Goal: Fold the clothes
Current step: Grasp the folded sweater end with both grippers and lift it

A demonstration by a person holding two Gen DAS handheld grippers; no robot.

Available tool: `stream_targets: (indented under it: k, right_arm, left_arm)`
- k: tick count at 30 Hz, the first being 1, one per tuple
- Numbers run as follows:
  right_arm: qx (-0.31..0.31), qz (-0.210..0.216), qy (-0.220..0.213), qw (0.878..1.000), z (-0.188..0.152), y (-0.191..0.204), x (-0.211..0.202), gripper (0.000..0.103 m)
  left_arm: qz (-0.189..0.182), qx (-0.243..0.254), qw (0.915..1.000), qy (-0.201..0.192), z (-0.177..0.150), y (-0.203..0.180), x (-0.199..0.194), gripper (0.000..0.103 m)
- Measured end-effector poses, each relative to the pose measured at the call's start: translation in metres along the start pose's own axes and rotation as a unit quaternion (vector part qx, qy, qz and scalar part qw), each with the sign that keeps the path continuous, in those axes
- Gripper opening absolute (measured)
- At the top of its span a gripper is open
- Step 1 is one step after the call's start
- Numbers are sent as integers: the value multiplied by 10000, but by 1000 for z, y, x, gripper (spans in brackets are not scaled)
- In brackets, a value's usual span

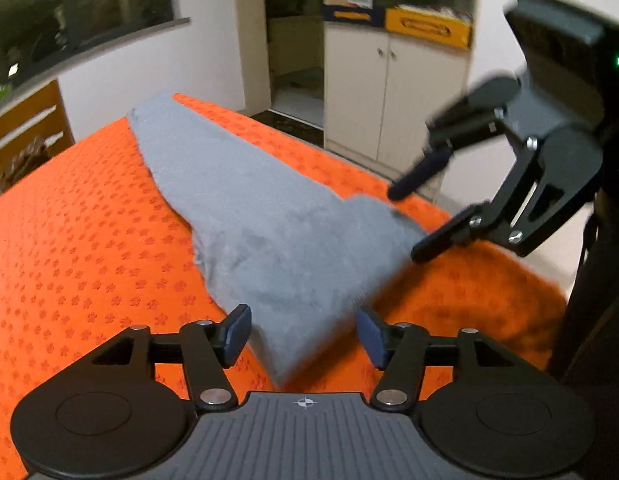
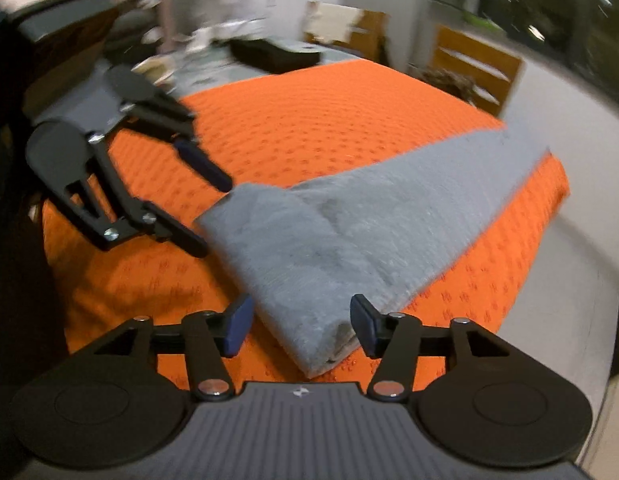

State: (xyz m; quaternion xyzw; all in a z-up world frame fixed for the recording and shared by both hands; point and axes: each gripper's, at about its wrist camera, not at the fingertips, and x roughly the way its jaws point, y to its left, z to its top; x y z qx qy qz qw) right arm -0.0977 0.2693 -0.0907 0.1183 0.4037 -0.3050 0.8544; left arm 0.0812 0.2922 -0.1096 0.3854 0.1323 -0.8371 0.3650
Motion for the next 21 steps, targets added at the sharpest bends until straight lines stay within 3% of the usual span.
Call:
stream_targets:
  k: [5,11,16,17,18,21]
  right_arm:
    - [-1119,-166,239,9933,-3,22,11,62]
    - [-1672,-550,291,9840,-9,27,22,59]
    - [-2036,-743,157,9761,-13,32,24,59]
    - [-2117,-798,149,9740,-13,34,25,48]
    - [-2175,-844,142,9723,-13,35,25,45]
    - [-1633,-677,160,9841,-3,23,20,36]
  left_arm:
    - [229,304,9992,126,-3,-6,16,62]
    - [546,855,9948,33,-7,-13,27,62]
    - [811,1033,9907,-368,-7,-22,15,63]
    - [857,1015,9900,-470,-6,-23,12,66]
    - [880,1063,9891,-518,-6,-25,12,68]
    - [926,1262,9857,-616,-4,-31,13,72]
